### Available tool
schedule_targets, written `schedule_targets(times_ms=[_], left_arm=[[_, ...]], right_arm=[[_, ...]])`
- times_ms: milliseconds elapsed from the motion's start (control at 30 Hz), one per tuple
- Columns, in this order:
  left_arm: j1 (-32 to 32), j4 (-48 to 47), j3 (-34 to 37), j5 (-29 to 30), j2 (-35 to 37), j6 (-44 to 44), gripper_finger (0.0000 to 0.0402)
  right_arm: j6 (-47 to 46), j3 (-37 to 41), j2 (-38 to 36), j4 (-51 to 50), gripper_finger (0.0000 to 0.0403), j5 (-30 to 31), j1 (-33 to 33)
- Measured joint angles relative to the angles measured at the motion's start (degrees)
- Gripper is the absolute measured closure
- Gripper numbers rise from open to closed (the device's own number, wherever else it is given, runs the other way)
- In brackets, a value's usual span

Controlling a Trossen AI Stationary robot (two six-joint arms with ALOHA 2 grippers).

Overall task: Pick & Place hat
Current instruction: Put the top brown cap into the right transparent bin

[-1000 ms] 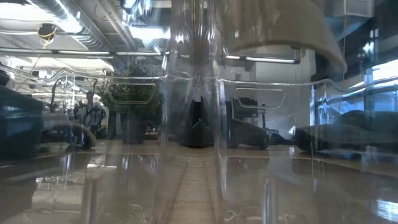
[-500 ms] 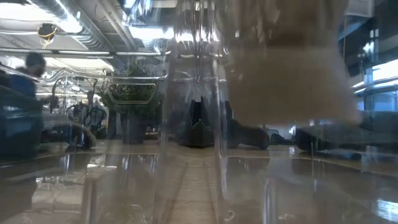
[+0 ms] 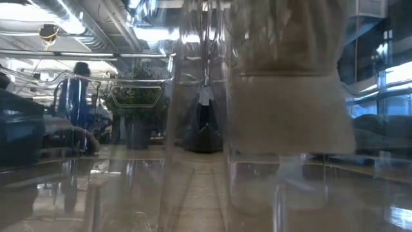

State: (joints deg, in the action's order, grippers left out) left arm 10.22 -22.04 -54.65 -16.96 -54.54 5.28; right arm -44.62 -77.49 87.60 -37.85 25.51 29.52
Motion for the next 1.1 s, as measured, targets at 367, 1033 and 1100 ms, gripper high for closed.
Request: schedule_targets(times_ms=[367,1033,1100], left_arm=[[0.0,0.0,0.0,0.0,0.0,0.0,0.0292],[0.0,0.0,0.0,0.0,0.0,0.0,0.0292],[0.0,0.0,0.0,0.0,0.0,0.0,0.0291]], right_arm=[[1.6,0.0,-0.1,-0.1,0.0333,0.9,-0.3],[2.8,0.0,-0.1,-0.8,0.0257,-1.9,-2.4],[2.9,-0.4,-0.1,-1.6,0.0252,-1.5,-2.4]])
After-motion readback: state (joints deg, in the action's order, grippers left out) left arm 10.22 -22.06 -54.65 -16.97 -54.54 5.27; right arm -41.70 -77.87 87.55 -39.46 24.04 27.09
